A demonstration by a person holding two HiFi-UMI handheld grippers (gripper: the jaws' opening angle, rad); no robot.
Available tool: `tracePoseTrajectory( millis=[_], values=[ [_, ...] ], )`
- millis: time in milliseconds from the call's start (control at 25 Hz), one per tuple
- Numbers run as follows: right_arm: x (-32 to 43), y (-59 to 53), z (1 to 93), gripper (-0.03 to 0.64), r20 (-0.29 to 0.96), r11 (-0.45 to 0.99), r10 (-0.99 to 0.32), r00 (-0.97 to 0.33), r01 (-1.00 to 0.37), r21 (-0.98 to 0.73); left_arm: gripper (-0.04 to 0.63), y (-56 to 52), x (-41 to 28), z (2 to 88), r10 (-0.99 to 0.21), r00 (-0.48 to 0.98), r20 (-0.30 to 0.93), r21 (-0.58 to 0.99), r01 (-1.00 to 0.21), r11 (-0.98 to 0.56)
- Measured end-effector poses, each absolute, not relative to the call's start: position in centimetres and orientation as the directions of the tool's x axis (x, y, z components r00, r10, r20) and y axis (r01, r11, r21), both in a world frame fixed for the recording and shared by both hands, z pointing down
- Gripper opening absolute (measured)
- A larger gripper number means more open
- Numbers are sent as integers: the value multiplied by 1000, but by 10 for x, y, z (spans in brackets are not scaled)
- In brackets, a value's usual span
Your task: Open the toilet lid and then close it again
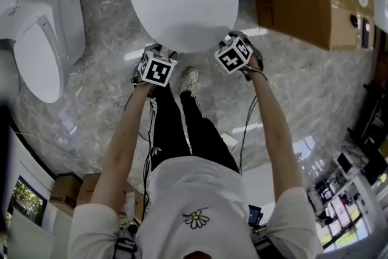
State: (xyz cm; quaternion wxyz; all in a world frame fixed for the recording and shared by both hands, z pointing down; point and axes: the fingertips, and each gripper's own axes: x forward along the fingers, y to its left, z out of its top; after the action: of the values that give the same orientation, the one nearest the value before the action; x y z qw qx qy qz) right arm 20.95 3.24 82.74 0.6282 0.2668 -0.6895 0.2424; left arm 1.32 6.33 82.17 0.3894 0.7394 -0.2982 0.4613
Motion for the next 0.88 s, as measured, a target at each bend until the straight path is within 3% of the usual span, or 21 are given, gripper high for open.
tracePoseTrajectory(
  millis=[400, 880],
  values=[
    [212, 35, 865, 163, 998, 729, -37, -44, -685, -3, 233, 70, 16, 860, 9, 385, 923, 335, -792, -510],
    [210, 32, 881, 160, 999, 726, -26, -46, -687, -13, 233, 69, 15, 877, 30, 390, 920, 351, -789, -503]
  ],
)
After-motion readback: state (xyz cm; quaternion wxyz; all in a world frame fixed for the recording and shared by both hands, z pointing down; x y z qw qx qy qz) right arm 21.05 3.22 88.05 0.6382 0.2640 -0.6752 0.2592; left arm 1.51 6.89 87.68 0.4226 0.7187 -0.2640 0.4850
